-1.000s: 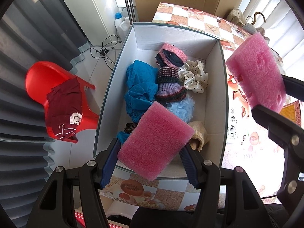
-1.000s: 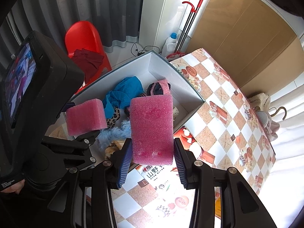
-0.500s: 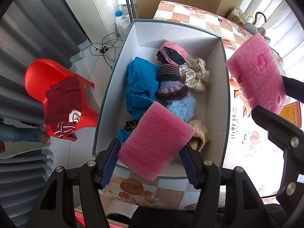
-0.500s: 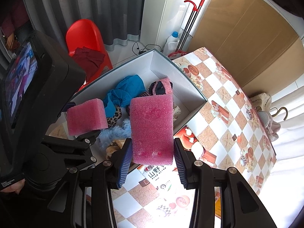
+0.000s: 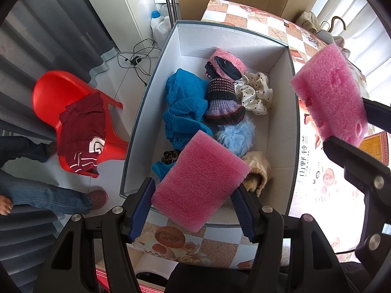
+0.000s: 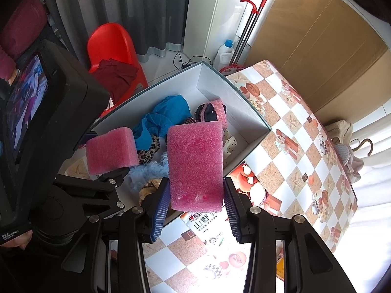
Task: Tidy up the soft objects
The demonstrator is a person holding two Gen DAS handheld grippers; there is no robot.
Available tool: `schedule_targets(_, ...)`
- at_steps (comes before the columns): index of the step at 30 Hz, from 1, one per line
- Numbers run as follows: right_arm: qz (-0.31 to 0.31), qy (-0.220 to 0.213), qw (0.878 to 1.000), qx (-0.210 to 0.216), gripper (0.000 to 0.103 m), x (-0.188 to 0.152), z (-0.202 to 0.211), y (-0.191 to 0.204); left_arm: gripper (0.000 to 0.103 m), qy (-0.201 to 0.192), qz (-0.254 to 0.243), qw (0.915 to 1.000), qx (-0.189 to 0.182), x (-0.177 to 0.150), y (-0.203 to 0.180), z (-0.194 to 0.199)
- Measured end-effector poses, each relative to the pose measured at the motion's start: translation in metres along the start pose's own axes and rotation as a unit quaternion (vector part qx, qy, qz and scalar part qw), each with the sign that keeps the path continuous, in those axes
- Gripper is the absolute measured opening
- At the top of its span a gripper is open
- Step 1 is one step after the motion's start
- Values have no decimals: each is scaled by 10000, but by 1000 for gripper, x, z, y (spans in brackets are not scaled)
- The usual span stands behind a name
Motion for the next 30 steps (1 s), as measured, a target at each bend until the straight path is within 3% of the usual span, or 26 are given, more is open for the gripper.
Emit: schedule_targets(30,-548,-12,9984,127,44,-2,-9,-16,66,106,140,9998,-137,1,11,-8)
Point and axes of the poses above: each gripper's, at about its wrist camera, not at the fingertips, and z roughly against the way its jaws point, y to its left, x to its top, the point moved 3 cm from there along -z, roughly the way its jaws point, and after that the axes turned 10 degrees about z, right-handed, at the moved point
